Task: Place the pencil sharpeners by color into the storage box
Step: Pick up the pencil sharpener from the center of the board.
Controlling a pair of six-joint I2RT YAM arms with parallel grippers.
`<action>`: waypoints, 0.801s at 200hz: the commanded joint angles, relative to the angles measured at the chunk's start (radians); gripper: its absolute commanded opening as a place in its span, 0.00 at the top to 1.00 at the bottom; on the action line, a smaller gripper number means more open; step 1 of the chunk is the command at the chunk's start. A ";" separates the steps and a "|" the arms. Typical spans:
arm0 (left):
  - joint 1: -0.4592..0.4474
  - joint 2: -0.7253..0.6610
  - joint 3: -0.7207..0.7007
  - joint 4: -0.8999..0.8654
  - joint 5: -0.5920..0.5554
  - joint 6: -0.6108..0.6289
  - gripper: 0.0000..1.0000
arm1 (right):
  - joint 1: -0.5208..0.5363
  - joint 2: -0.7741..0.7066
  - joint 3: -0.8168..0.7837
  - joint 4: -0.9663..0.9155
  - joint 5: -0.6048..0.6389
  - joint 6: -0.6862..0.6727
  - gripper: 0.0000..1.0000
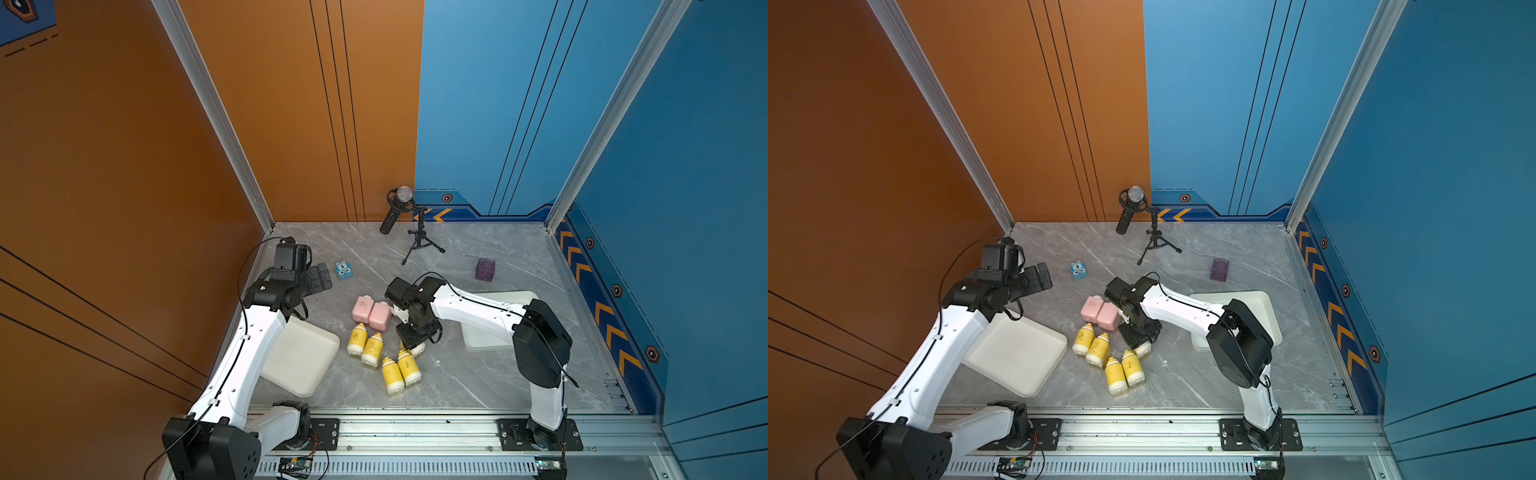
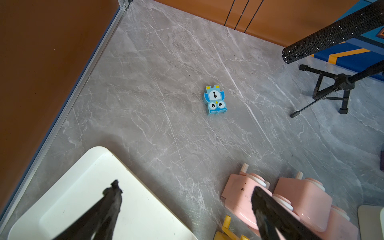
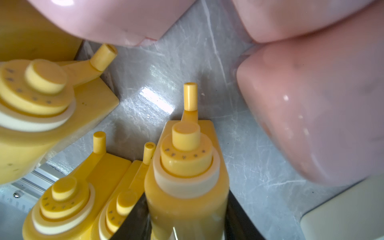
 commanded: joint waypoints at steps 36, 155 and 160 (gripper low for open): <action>0.016 0.007 -0.008 -0.015 0.030 0.004 0.02 | -0.006 -0.087 -0.045 -0.018 0.017 -0.002 0.73; 0.028 -0.017 -0.008 -0.016 0.038 0.001 0.02 | -0.150 -0.411 -0.191 -0.178 0.138 0.036 0.74; 0.029 -0.018 -0.008 -0.016 0.037 0.001 0.02 | -0.169 -0.422 -0.194 -0.183 0.138 0.036 0.74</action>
